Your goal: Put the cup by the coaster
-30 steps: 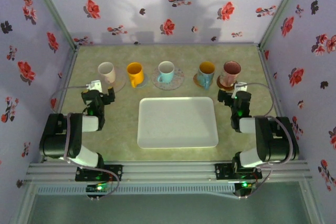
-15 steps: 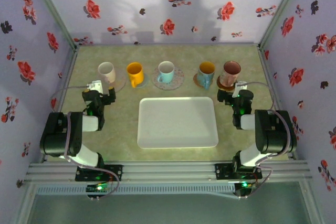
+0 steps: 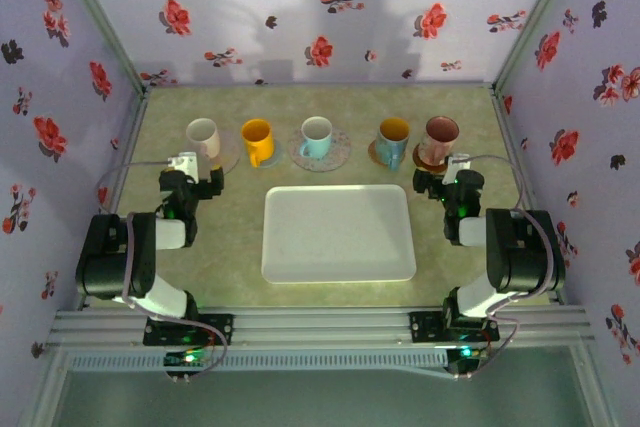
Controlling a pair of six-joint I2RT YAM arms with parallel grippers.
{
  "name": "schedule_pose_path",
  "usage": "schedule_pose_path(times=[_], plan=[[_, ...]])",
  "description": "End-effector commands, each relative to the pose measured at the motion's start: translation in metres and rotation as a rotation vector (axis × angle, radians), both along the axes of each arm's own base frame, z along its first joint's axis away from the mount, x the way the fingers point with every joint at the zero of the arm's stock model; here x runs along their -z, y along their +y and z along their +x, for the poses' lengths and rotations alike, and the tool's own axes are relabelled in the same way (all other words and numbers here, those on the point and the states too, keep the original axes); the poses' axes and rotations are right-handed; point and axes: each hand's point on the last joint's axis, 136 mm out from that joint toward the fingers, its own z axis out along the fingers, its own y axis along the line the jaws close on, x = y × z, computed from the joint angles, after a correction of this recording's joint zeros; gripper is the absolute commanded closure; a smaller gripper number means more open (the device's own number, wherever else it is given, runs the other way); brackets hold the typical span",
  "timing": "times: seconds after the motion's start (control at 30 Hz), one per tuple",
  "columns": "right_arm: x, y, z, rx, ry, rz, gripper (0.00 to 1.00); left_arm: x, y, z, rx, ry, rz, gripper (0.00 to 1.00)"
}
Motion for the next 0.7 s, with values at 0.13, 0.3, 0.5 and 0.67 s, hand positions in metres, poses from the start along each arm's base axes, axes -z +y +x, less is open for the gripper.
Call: schedule_pose_path(times=[0.13,0.3,0.5,0.67], plan=[[-0.0111,0.0004,0.0086,-0.007,-0.039,0.011,0.01,-0.0029,0.0130,0.0041,-0.050,-0.007,0.001,0.00],[-0.0112,0.0005,0.0084,-0.008,-0.040,0.009,0.01,-0.0033,0.0125,0.0035,-0.047,-0.010,0.001,0.00],[-0.0111,0.0005,0.0087,-0.008,-0.039,0.010,0.01,-0.0030,0.0130,0.0033,-0.048,-0.010,0.002,0.00],[-0.0108,0.0002,0.0089,-0.006,-0.038,0.008,0.01,-0.0034,0.0098,0.0043,-0.031,-0.008,0.003,0.00]])
